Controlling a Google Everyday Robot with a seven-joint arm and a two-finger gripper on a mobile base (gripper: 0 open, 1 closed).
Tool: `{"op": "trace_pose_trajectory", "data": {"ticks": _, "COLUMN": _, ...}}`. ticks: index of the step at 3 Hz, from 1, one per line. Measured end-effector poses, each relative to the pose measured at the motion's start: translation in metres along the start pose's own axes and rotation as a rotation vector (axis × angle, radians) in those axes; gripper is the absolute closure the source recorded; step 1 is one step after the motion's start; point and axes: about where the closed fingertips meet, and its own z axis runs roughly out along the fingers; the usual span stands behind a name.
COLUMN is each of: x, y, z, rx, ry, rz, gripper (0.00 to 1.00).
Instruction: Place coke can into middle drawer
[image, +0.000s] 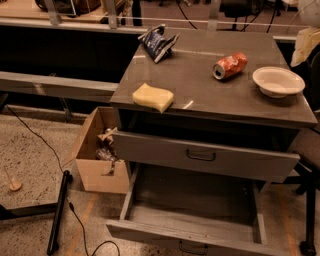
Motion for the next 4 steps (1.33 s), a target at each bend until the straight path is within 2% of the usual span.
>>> {"op": "trace_pose_trajectory", "data": {"ticks": 1, "x": -0.008, "y": -0.014, "z": 0.010, "rx": 0.011, "ry": -0.046, "rz": -0.059, "gripper": 0.00}}
{"op": "trace_pose_trajectory", "data": {"ticks": 3, "x": -0.010, "y": -0.035, "z": 0.066, "rx": 0.070, "ry": -0.106, "rz": -0.044, "gripper": 0.00}}
{"op": "trace_pose_trajectory", "data": {"ticks": 4, "x": -0.011, "y": -0.044, "z": 0.094, "rx": 0.071, "ry": -0.094, "rz": -0.040, "gripper": 0.00}}
